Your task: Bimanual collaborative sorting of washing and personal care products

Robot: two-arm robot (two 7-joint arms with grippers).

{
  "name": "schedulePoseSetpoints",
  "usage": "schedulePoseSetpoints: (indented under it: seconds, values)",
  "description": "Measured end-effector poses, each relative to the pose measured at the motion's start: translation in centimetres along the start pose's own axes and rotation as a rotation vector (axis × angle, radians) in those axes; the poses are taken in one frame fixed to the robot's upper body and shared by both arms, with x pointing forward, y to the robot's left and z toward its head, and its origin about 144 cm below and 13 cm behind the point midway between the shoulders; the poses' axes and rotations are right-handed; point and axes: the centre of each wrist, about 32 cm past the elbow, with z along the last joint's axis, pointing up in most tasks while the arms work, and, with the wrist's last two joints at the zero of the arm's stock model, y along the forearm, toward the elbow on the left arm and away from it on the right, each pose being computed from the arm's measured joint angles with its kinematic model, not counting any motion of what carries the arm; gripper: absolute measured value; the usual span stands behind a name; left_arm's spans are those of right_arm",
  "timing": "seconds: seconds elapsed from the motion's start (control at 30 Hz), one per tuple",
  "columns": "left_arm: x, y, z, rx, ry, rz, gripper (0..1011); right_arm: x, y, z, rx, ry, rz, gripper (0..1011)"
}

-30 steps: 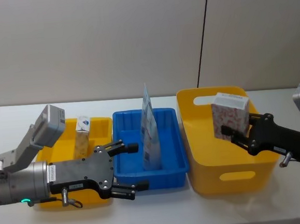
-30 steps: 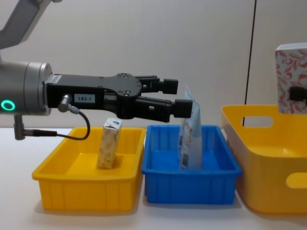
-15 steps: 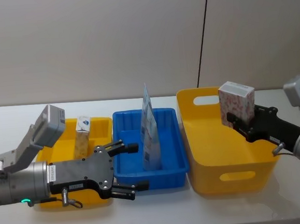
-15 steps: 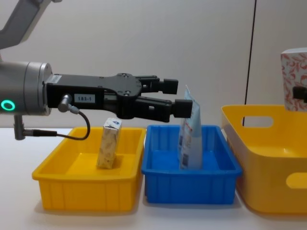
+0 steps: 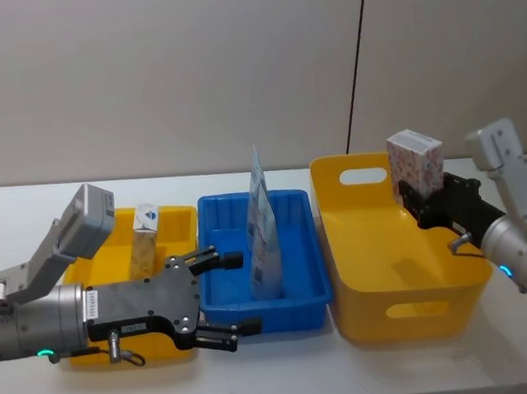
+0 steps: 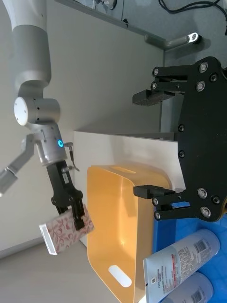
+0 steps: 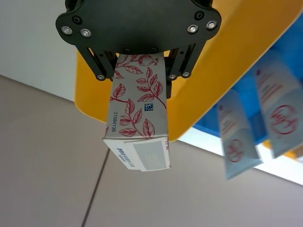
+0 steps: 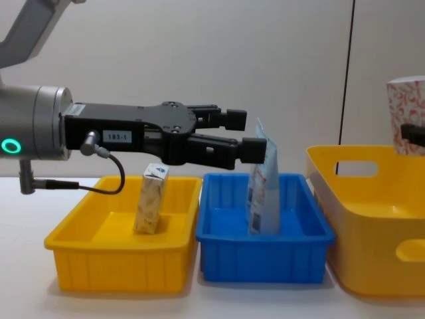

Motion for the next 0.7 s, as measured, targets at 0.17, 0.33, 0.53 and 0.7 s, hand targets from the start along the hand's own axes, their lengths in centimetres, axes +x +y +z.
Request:
schedulePoseSetpoints:
  seconds: [0.17,0.33,0.53,0.7]
  values:
    - [0.0,0.0,0.0,0.000,0.000,0.000,1001,-1.2,2.1,0.0,-0.028,0.006,-0.087,364]
    - [0.0,0.0,0.0,0.000,0.000,0.000,1001,-2.3,4.4,0.0,-0.053,0.015,-0.163,364]
    - [0.0,0.0,0.0,0.000,0.000,0.000,1001,-4.1,7.6,0.2,-0.085,0.025,-0.234,364]
    - [0.0,0.0,0.0,0.000,0.000,0.000,1001,-5.3,9.1,0.4,-0.096,0.033,-0.255,364]
